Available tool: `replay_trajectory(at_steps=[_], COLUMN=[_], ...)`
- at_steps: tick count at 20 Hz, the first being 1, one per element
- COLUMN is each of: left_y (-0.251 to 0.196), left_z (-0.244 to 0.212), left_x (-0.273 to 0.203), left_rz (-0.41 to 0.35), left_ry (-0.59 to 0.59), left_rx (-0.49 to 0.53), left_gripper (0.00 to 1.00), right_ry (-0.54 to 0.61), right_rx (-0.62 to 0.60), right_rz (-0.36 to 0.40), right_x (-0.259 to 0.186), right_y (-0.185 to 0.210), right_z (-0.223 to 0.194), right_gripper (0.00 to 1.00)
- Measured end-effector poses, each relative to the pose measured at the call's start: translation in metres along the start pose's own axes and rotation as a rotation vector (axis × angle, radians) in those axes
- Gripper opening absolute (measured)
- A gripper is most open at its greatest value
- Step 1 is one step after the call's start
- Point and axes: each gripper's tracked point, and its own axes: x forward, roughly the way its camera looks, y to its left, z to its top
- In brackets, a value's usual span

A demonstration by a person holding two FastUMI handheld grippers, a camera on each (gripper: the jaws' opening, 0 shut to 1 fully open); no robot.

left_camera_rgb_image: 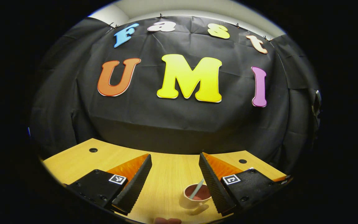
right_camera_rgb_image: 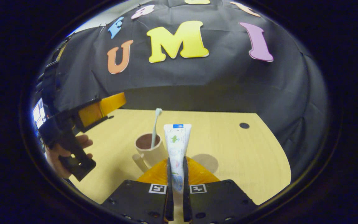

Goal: Put the toothbrush and toothpaste on the desktop into the cup, then pick up the cup and place it on the coaster on the desktop.

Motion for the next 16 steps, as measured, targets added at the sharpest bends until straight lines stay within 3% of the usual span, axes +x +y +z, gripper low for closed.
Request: replay_trajectory(at_steps=[5, 9, 16], left_y=[0.043, 0.080, 0.108], left_z=[0.009, 0.010, 0.009], left_x=[-0.020, -0.035, -0.048], left_rz=[0.093, 0.153, 0.215], left_ry=[0.013, 0.041, 0.043], left_rx=[0.022, 0.062, 0.031], left_gripper=[0.96, 0.96, 0.96], right_ry=[-0.156, -0.199, -0.258], right_rx=[-0.039, -0.057, -0.075], right_rz=[0.113, 0.189, 0.194], right_x=[0.039, 0.067, 0.097], right_y=[0.053, 0.088, 0.096], right_z=[0.048, 0.050, 0.047], right_gripper=[0.15, 0.12, 0.16])
